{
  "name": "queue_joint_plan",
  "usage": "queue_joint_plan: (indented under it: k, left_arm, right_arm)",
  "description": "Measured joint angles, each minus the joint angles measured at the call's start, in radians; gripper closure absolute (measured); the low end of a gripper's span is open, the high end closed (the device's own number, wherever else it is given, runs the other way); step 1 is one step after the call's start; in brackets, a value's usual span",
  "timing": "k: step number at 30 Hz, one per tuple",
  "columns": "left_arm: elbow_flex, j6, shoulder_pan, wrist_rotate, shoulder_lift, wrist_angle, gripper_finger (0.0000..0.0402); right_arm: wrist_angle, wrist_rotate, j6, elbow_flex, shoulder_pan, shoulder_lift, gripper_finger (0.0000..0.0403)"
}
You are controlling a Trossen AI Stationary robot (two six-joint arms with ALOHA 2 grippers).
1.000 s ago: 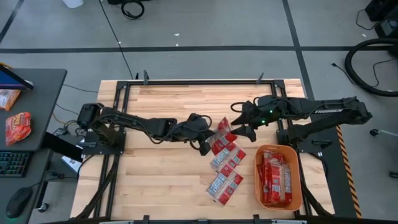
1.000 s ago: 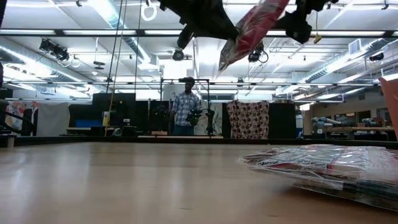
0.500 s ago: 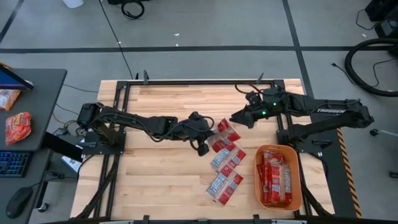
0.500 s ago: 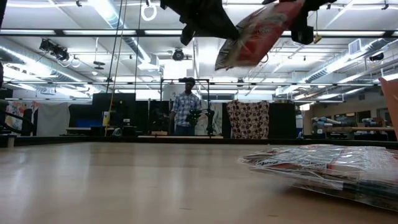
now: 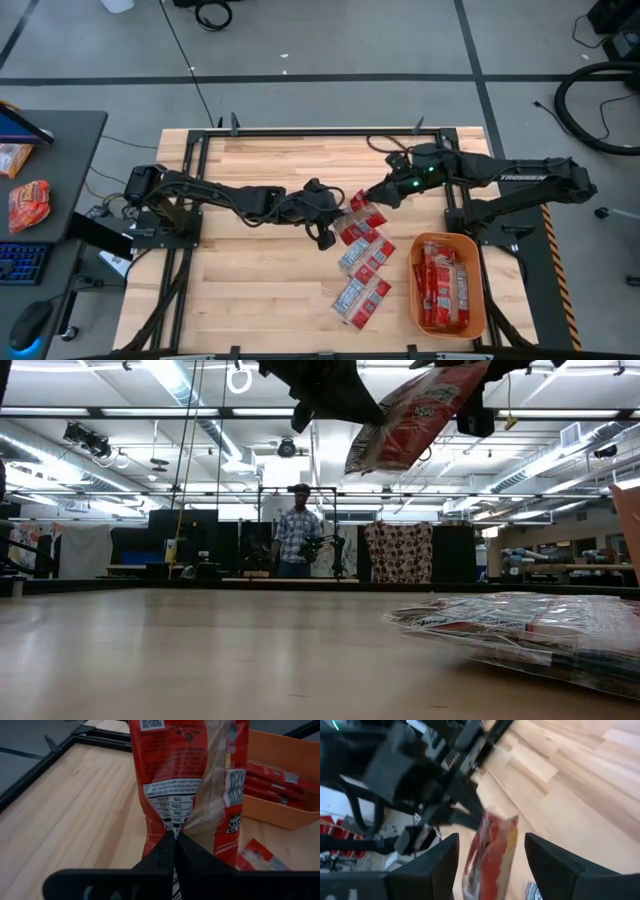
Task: Sort popcorn bags into baskets
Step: Put the left red popcorn bag into the orange bin
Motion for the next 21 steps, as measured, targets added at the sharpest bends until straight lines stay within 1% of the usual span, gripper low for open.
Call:
queue_joint_plan:
  k: [6, 8, 11, 15, 21]
  left_arm:
    - [0.0, 0.011, 0.003, -0.026, 0.0, 0.0, 0.0391]
    - [0.0, 0.012, 0.003, -0.026, 0.0, 0.0, 0.0391]
    - [0.0, 0.014, 0.003, -0.025, 0.0, -0.001, 0.0391]
    - [0.0, 0.036, 0.006, -0.026, 0.0, -0.002, 0.0391]
    - [-0.001, 0.044, 0.006, -0.026, 0.0, -0.002, 0.039]
  right_arm:
    - [0.026, -0.003, -0.031, 0.0, 0.029, 0.066, 0.0172]
    - [0.028, 0.014, -0.053, 0.0, 0.03, 0.084, 0.0173]
    - [0.027, 0.015, -0.073, 0.0, 0.029, 0.105, 0.0183]
    - [0.014, 0.004, -0.1, 0.0, 0.027, 0.121, 0.0218]
    - [0.004, -0.008, -0.159, 0.0, 0.027, 0.128, 0.0289]
